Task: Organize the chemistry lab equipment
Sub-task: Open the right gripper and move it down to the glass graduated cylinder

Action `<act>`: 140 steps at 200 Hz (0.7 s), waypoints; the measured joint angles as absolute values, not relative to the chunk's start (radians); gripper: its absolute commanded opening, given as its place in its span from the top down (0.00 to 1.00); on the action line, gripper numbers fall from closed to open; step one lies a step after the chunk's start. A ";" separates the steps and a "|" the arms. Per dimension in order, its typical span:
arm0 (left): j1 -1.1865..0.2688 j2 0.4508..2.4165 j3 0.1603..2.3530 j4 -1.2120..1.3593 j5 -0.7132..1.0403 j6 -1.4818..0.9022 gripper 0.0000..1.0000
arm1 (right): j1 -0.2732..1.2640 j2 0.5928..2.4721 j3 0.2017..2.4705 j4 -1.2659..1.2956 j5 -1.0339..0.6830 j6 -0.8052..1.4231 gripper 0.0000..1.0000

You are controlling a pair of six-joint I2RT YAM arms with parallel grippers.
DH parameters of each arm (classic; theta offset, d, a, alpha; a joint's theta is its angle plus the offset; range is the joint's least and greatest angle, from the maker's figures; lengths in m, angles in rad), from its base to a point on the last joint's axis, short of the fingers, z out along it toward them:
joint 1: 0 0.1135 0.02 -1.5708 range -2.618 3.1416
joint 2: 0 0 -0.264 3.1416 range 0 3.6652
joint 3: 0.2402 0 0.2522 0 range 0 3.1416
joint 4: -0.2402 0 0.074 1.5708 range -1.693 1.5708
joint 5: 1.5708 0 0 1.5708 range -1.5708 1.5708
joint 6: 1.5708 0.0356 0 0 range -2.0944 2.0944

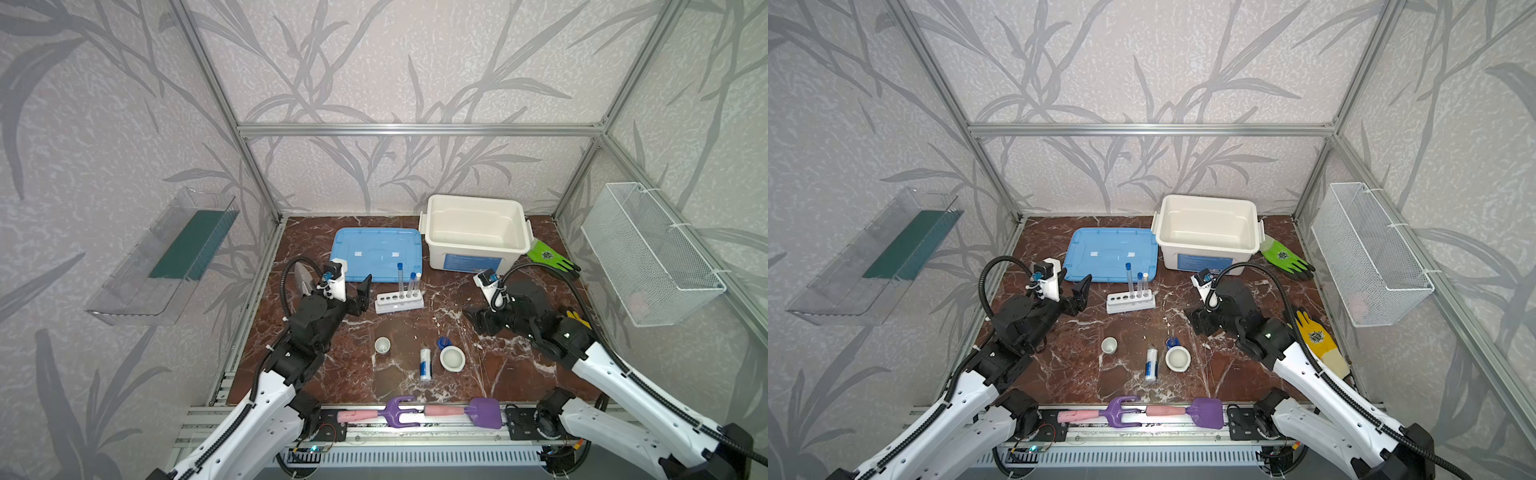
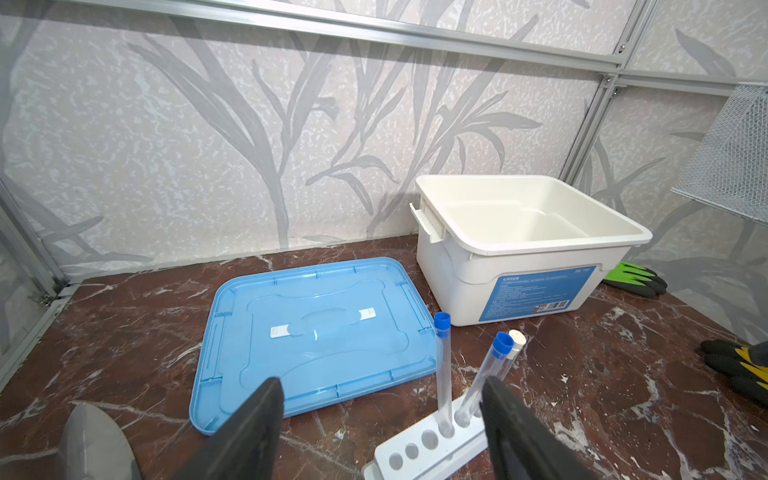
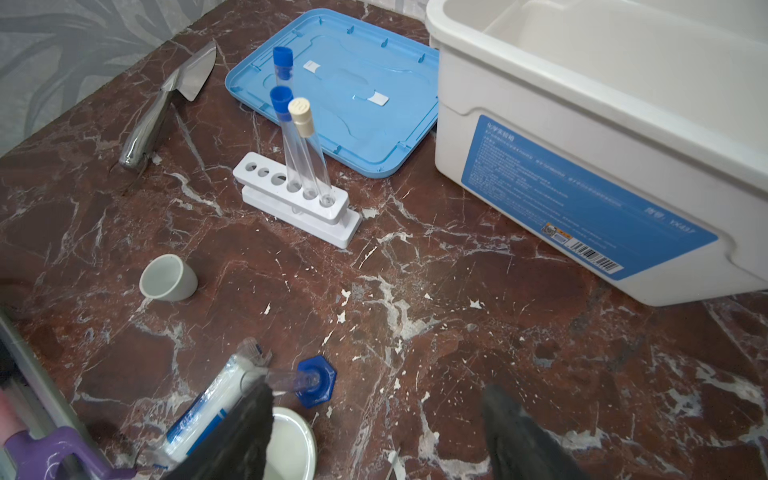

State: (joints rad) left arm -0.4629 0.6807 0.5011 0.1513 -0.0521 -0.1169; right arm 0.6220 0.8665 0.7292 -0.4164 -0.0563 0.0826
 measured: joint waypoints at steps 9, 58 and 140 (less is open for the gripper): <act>-0.463 0.680 0.511 0.120 -0.046 -0.117 0.24 | 0.628 0.849 0.720 -0.421 -0.065 0.103 0.15; -0.464 0.695 0.641 -0.027 0.029 -0.062 0.21 | 0.747 0.757 0.547 -0.299 -0.033 0.221 0.11; -0.465 0.679 0.612 -0.047 0.090 -0.010 0.20 | 0.888 0.730 0.355 -0.118 0.096 0.287 0.17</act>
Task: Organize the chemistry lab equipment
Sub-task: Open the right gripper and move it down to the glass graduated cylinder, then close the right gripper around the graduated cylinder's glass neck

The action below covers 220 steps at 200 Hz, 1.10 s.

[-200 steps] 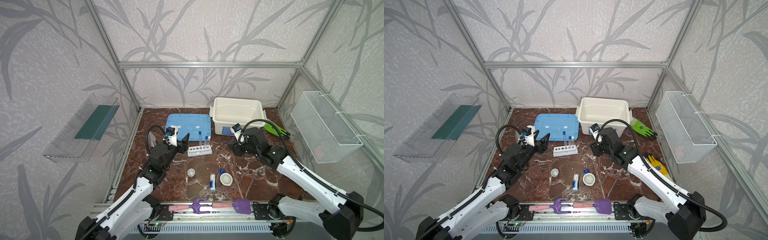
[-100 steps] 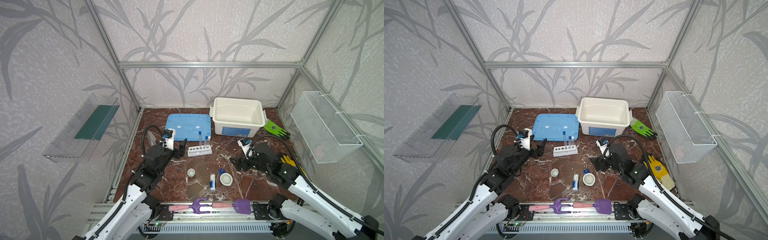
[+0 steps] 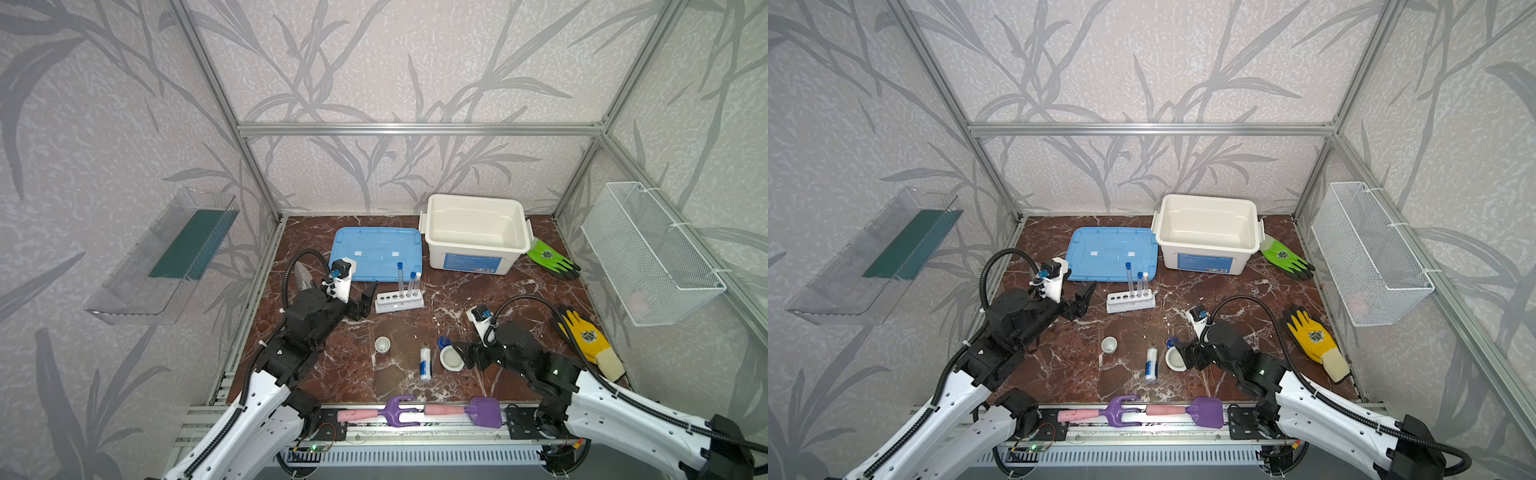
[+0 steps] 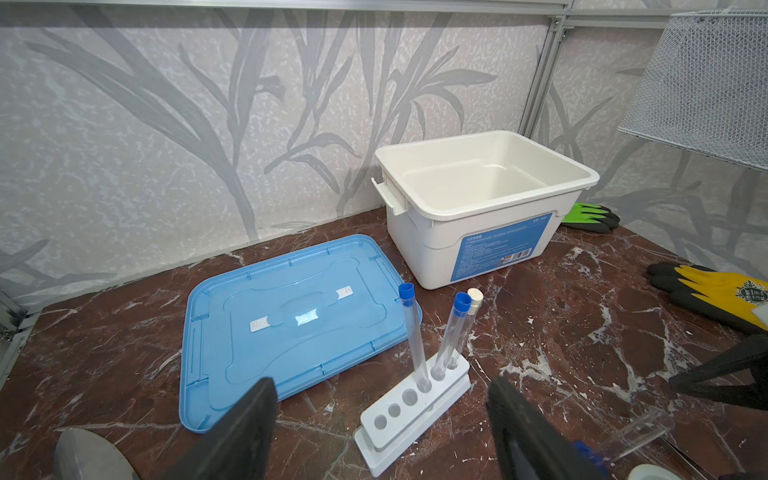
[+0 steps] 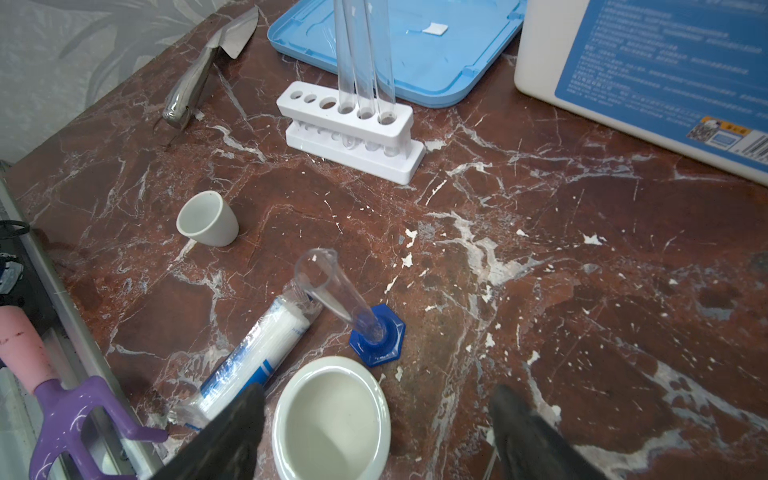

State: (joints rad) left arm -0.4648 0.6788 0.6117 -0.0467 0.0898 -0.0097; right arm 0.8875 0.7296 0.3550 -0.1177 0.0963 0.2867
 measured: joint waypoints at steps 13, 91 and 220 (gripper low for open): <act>-0.465 0.682 0.610 -0.048 0.096 -0.008 0.20 | 0.902 0.734 0.349 -0.079 0.120 0.280 0.18; -0.465 0.687 0.604 -0.049 0.099 0.001 0.20 | 0.911 0.879 0.311 0.125 0.155 0.222 0.31; -0.465 0.705 0.604 -0.050 0.099 0.009 0.20 | 0.912 1.098 0.330 0.335 0.122 0.204 0.55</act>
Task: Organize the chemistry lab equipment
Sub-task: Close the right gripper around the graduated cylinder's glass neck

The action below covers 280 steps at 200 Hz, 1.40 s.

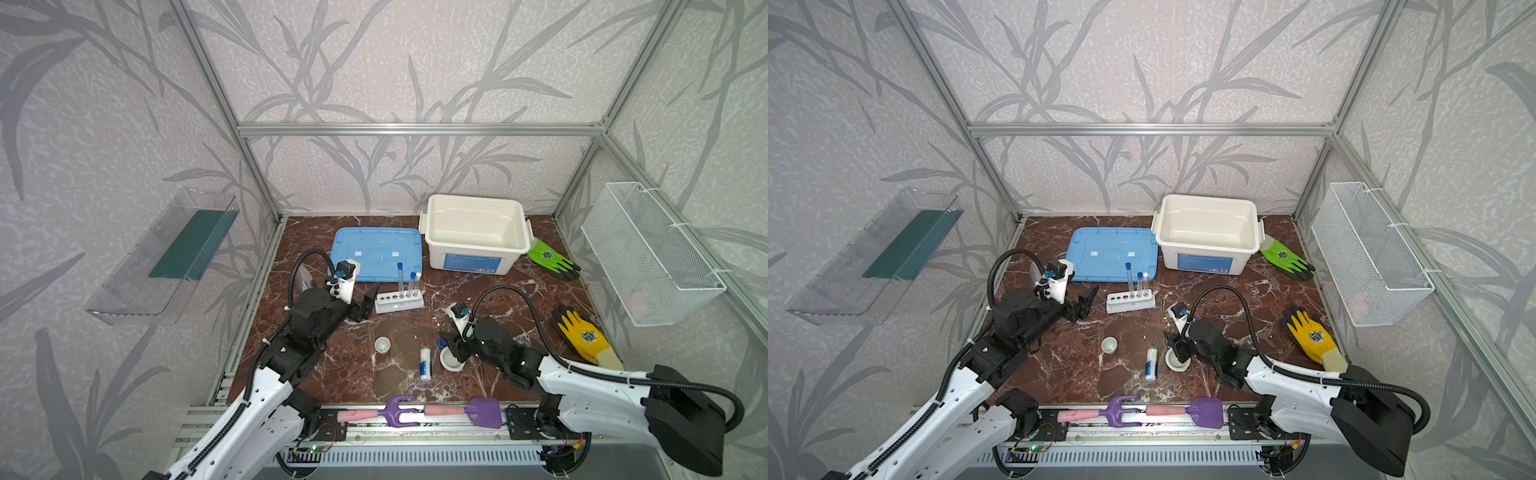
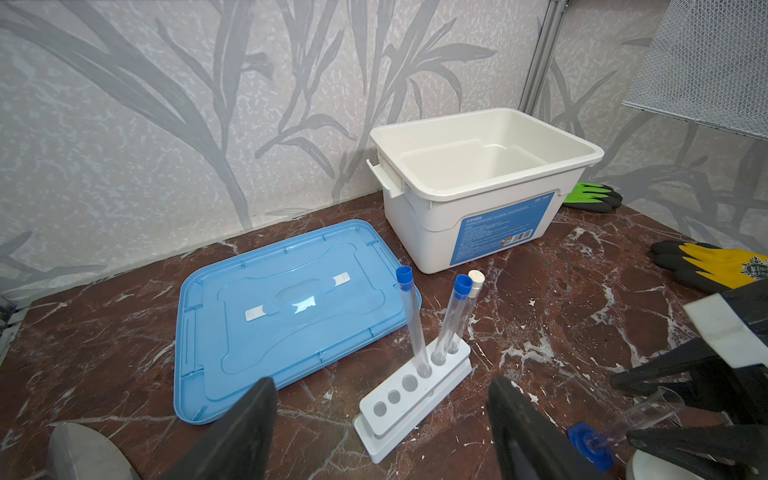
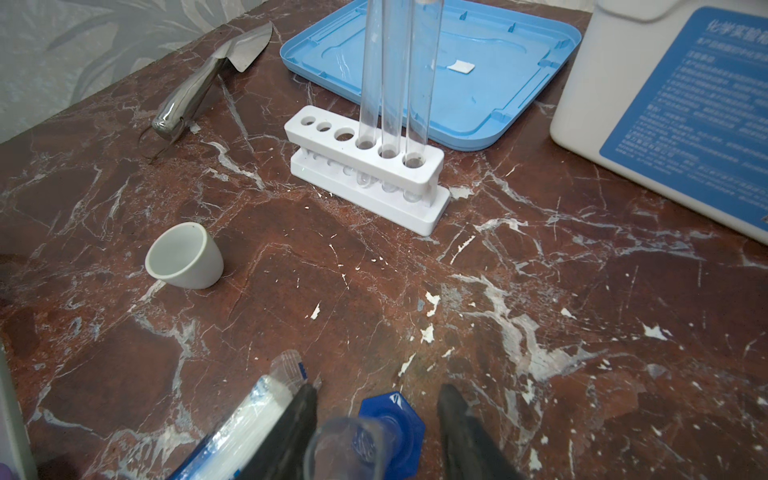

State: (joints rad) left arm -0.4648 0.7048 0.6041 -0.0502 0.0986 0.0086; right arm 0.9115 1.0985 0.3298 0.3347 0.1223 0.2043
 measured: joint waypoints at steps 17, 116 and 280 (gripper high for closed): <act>-0.465 0.705 0.604 -0.051 0.099 0.009 0.20 | 0.912 1.106 0.330 0.348 0.122 0.202 0.57; -0.465 0.703 0.604 -0.052 0.098 0.010 0.20 | 0.912 1.126 0.330 0.382 0.120 0.201 0.71; -0.465 0.695 0.604 -0.053 0.099 0.025 0.20 | 0.911 1.090 0.447 0.224 0.112 0.157 0.82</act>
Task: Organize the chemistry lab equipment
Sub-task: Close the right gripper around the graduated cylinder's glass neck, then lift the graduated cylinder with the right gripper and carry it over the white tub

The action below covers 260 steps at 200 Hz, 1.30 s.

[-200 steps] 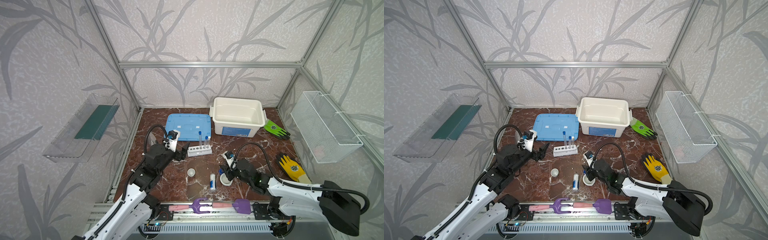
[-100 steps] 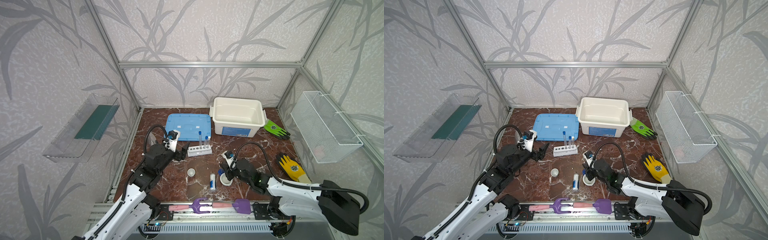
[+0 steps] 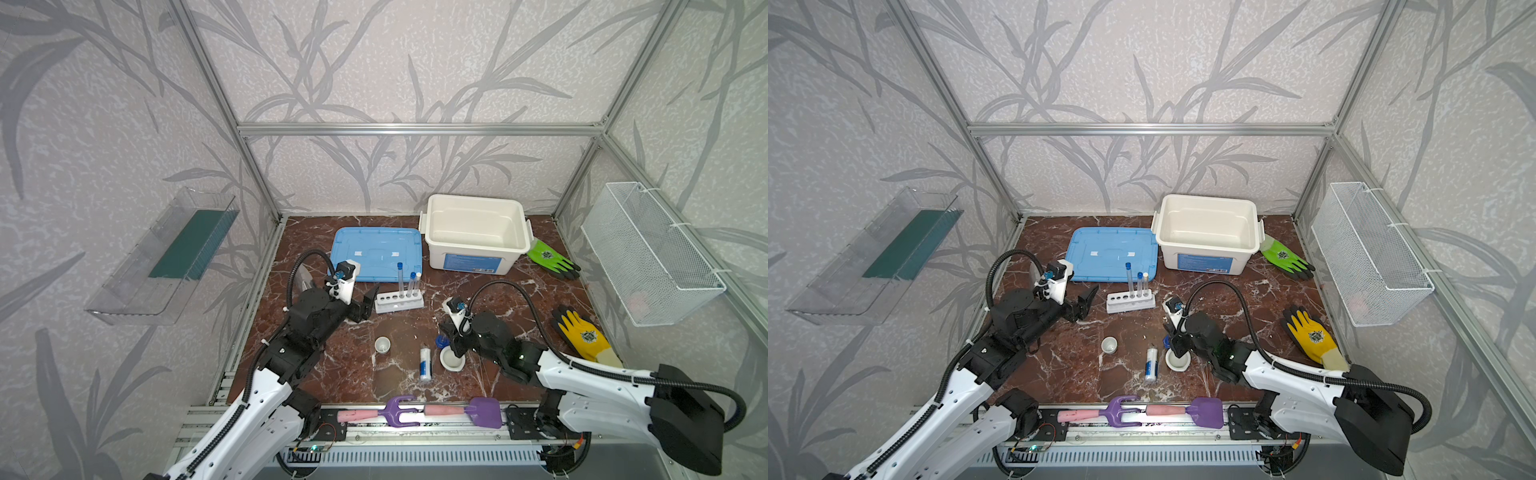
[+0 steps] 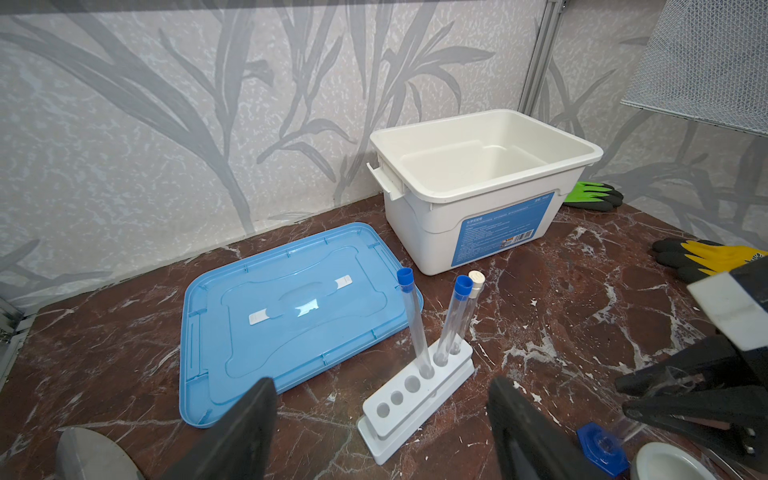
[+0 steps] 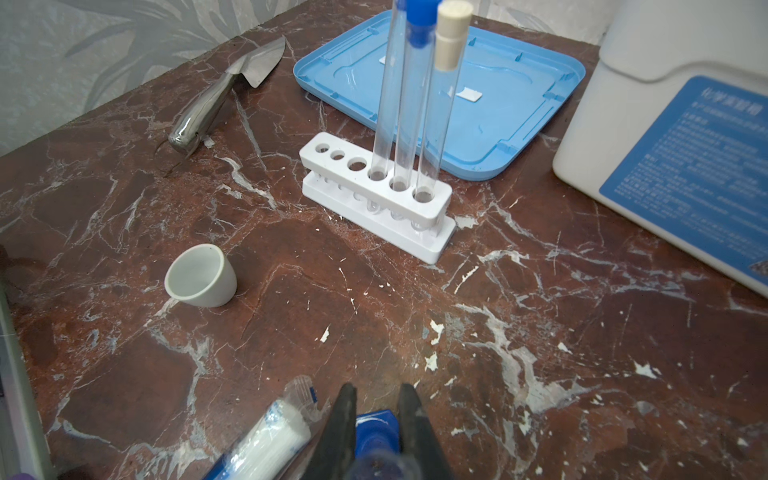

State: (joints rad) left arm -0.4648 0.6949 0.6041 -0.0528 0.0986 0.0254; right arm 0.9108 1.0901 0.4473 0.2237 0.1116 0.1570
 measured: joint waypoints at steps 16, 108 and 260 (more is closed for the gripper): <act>-0.465 0.694 0.604 -0.053 0.098 0.026 0.20 | 0.902 1.073 0.505 0.176 0.111 0.133 0.81; -0.465 0.698 0.604 -0.056 0.079 0.030 0.20 | 0.777 1.118 0.842 -0.074 0.052 -0.007 0.80; -0.465 0.779 0.646 -0.054 0.125 0.008 0.20 | 0.493 1.522 1.472 -0.213 -0.028 -0.111 0.79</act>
State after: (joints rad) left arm -0.4648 0.7788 0.6460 -0.0540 0.1246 0.0078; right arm 0.4927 1.5219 1.4723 -0.2131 -0.0280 -0.1108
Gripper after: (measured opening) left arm 0.799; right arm 0.207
